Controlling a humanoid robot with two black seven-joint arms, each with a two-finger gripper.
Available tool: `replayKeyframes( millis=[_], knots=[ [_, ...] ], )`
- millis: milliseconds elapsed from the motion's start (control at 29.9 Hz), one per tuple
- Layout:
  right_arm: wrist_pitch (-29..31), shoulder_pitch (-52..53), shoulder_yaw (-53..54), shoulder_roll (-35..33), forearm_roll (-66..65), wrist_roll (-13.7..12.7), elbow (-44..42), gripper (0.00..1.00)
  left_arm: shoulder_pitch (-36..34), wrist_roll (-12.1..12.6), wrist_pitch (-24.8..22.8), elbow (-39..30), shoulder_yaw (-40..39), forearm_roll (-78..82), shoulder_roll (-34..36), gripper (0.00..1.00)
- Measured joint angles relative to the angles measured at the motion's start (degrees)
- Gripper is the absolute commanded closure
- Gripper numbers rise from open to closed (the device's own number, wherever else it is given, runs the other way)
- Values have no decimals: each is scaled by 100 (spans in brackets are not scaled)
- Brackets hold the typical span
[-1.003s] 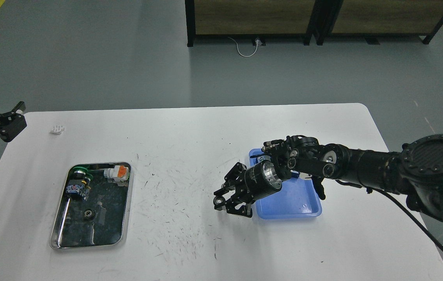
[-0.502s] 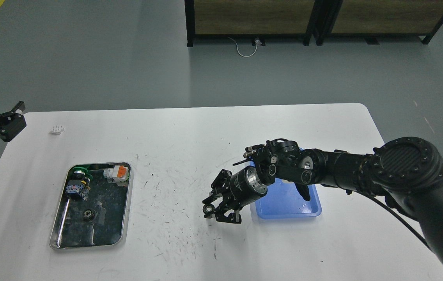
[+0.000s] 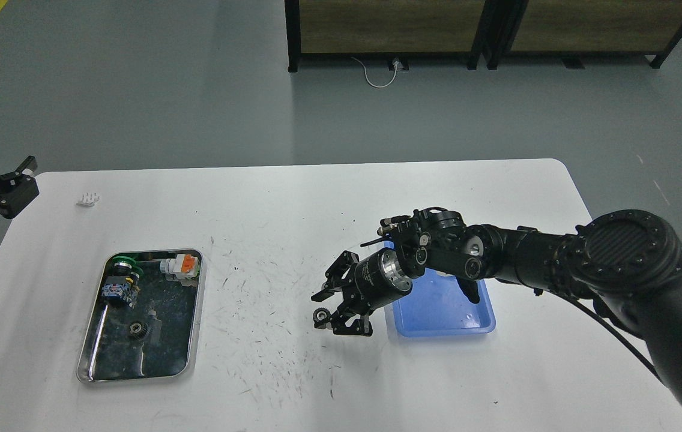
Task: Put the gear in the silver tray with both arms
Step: 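Lift the second gear and carry it toward the silver tray, then release the gear on the table and raise the right arm, then reach the left gripper to the gear and close on it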
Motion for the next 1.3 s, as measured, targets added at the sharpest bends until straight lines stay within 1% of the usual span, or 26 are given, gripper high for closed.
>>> replayKeyframes(
  millis=[67, 201, 334, 435, 568, 736, 903, 1070, 1304],
  knots=[
    [0, 1, 23, 0, 18, 1, -52, 29, -4, -2, 0, -7, 0, 0, 0, 2],
    [0, 100, 160, 0, 77, 2, -121, 19, -30, -17, -33, -43, -1, -4, -4, 2],
    [1, 328, 461, -37, 245, 6, -128, 14, -84, -19, -99, -194, -8, -5, -12, 2],
    [0, 512, 725, -427, 361, 7, -130, 13, -157, -14, -118, -324, 0, -5, -46, 2],
    [0, 692, 1063, -1127, 435, 6, -123, 12, -177, 5, -138, -508, 112, 53, -210, 2],
    [0, 880, 1480, -1983, 581, -7, -123, 11, -180, 24, -191, -607, 308, 407, -710, 2],
    [1, 1153, 1681, -2667, 721, -14, -129, 11, -185, 59, -194, -730, 497, 618, -1237, 2],
    [-3, 1390, 1703, -3138, 755, -14, -130, 11, -173, 67, -179, -776, 851, 787, -1891, 2],
    [-17, 1497, 1699, -3413, 757, -17, -129, 11, -107, 116, -14, -777, 1323, 934, -2637, 2]
  ],
)
